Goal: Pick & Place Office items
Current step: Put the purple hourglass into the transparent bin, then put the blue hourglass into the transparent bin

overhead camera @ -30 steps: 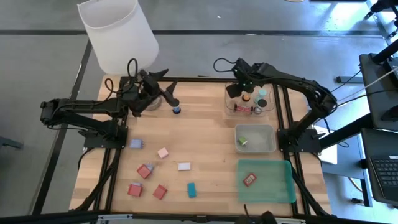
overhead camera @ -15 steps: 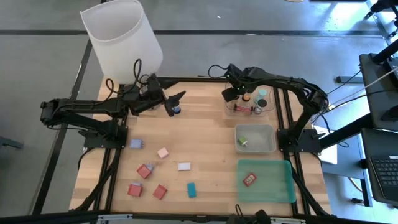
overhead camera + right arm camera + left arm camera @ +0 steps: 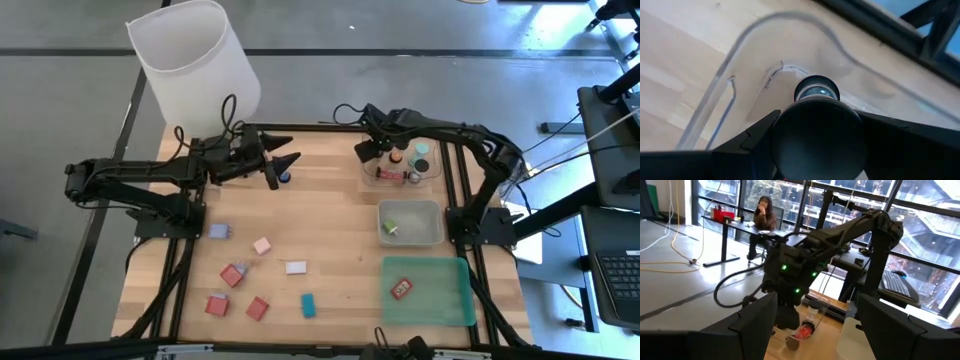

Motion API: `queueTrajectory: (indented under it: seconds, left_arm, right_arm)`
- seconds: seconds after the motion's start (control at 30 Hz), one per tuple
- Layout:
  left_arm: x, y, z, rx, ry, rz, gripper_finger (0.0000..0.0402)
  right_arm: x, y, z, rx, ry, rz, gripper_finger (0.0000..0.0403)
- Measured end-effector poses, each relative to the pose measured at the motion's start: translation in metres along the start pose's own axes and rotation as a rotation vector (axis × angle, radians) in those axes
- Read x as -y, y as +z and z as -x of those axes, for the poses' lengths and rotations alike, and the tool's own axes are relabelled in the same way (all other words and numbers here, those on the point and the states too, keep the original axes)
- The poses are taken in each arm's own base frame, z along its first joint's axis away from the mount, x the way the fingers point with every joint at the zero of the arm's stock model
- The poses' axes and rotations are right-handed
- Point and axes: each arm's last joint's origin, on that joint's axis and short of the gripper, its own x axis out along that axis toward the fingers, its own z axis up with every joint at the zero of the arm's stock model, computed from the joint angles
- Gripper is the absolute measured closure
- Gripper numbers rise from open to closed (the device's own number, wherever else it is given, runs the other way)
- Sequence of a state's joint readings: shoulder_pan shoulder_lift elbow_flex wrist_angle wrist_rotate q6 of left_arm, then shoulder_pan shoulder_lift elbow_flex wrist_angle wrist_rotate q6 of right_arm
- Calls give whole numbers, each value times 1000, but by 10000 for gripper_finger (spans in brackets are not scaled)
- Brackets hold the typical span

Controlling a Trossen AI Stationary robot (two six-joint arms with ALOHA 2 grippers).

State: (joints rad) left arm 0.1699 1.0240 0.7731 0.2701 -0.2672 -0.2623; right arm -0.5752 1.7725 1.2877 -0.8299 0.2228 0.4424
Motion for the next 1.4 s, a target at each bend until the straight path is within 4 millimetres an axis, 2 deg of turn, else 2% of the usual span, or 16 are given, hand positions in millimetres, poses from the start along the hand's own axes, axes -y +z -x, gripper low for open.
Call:
queueTrajectory:
  seconds: [0.1,0.47,0.97,1.1,1.4]
  left_arm:
    - [1,-1,0,-10,-3,14,130]
    - [3,-2,1,-12,-10,29,130]
    - [2,-4,1,-36,-3,43,130]
    - [1,-6,1,-61,5,51,130]
    - [-1,-12,2,-122,24,-19,130]
  right_arm:
    - [-5,-2,-7,-18,-8,-1,190]
    - [-9,-1,-7,0,9,-1,184]
    - [-10,-3,-7,-39,50,5,113]
    - [-7,-4,1,-21,36,1,104]
    - [3,-3,34,82,44,-21,103]
